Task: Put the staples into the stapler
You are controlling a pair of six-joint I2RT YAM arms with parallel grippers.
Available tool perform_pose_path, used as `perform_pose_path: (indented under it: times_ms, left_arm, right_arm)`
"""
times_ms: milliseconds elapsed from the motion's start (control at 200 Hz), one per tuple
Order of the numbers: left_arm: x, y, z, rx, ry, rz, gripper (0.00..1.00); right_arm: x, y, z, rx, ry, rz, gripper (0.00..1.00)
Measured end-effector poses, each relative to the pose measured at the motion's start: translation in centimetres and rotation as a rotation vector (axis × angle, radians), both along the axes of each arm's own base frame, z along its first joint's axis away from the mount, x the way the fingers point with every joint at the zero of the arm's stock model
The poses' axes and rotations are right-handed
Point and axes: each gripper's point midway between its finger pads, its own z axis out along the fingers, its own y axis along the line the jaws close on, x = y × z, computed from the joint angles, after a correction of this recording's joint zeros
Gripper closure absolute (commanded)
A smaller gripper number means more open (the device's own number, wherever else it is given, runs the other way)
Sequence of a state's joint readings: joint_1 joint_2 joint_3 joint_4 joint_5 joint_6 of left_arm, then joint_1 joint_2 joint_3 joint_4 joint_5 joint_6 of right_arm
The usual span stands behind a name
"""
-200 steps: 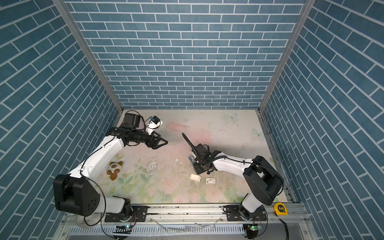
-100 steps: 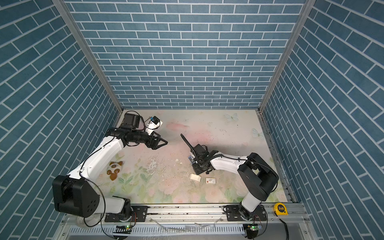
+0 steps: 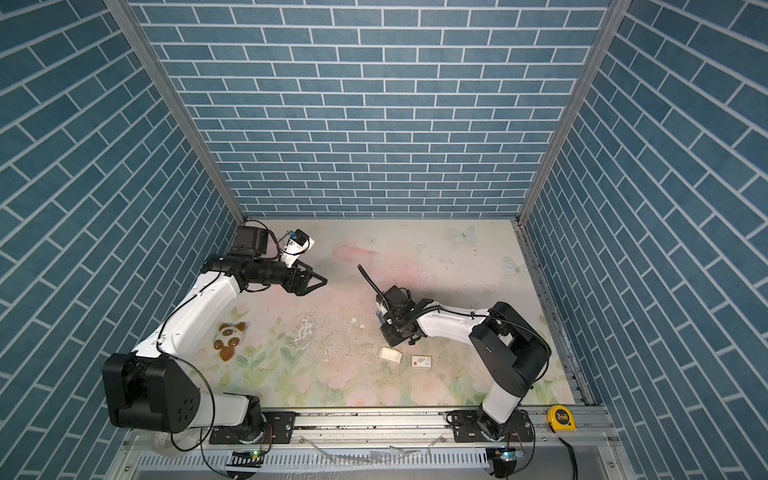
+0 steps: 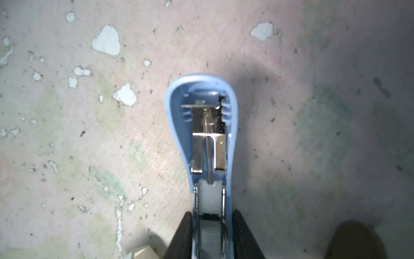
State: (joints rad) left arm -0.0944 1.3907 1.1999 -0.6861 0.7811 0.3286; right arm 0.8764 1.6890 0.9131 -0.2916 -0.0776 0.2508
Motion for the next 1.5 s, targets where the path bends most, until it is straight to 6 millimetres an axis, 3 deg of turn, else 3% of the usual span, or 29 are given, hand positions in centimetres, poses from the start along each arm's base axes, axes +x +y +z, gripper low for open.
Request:
perform_pose_path:
  times_ms: [370, 585, 840, 1180, 1500]
  left_arm:
    - [0.6, 3.2, 0.3, -0.026, 0.013, 0.076, 0.13]
    - [0.1, 3.4, 0.7, -0.018, -0.007, 0.068, 0.13]
    - [0.0, 3.4, 0.8, -0.017, -0.017, 0.055, 0.13]
    - [-0.1, 3.2, 0.9, -0.023, -0.022, 0.042, 0.13]
    - [-0.1, 3.2, 0.9, -0.027, -0.022, 0.036, 0.13]
  right_arm:
    - [-0.2, 5.1, 0.1, 0.027, -0.003, 0.158, 0.73]
    - [-0.4, 7.1, 0.2, 0.02, -0.009, 0.23, 0.61]
    - [-0.6, 6.7, 0.3, -0.004, -0.015, 0.239, 0.56]
    - [-2.0, 4.1, 0.4, -0.034, -0.004, 0.198, 0.58]
    - [-2.1, 4.4, 0.4, -0.032, -0.018, 0.198, 0.6]
